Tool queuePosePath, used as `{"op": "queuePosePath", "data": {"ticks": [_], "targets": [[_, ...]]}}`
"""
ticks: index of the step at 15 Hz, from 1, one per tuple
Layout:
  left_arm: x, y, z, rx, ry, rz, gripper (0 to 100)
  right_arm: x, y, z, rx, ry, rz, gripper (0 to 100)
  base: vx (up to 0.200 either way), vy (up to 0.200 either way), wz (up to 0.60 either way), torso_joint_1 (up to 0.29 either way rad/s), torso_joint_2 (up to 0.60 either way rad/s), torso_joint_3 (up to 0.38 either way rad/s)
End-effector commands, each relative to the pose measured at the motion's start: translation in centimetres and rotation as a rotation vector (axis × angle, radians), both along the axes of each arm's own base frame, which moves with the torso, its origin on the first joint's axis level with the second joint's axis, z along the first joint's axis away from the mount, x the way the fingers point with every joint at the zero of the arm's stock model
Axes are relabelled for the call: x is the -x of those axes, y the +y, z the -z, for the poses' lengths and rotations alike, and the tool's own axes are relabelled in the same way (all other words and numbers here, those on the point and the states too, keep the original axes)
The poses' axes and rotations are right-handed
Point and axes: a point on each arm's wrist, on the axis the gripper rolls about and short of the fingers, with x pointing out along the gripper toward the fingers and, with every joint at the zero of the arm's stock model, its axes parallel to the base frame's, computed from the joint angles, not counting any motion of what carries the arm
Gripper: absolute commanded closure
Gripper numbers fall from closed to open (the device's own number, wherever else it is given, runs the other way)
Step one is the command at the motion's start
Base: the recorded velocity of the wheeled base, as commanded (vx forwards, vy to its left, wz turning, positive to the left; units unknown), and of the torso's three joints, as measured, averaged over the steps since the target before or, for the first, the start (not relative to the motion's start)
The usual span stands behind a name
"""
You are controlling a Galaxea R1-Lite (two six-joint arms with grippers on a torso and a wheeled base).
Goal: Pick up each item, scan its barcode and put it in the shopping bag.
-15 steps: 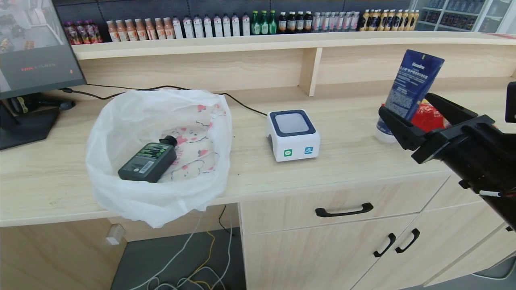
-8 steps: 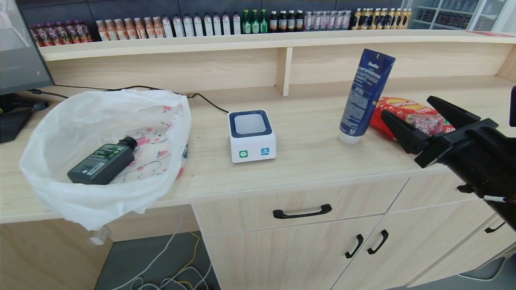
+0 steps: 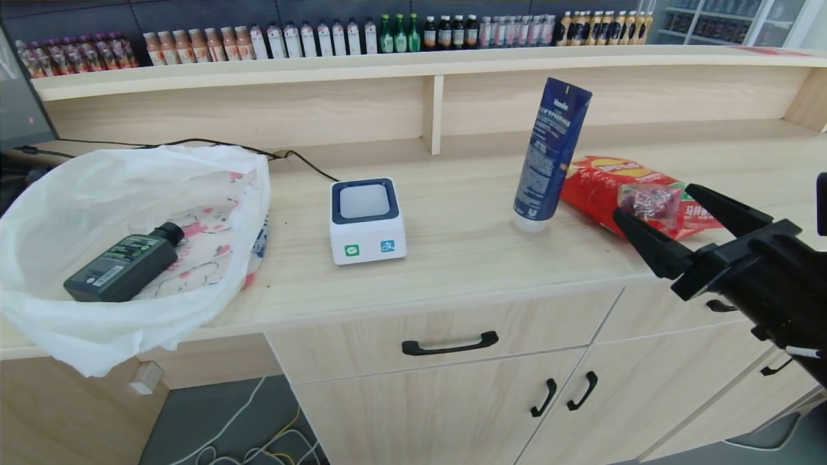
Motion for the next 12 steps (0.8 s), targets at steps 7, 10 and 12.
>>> {"op": "queuePosePath", "data": {"ticks": [7,10,12], "targets": [[0.0,0.0,0.0,0.0,0.0,0.0,0,-0.2,0.0,0.4,0.019,0.014,0.006,0,0.0,0.0,0.0,0.0,0.0,0.0],[0.0,0.0,0.0,0.0,0.0,0.0,0,-2.3,0.7,-0.2,0.012,-0.006,0.004,0,0.0,0.0,0.0,0.0,0.0,0.0],[0.0,0.0,0.0,0.0,0.0,0.0,0,-3.8,1.2,-0.4,0.009,-0.013,0.006,0,0.0,0.0,0.0,0.0,0.0,0.0]]}}
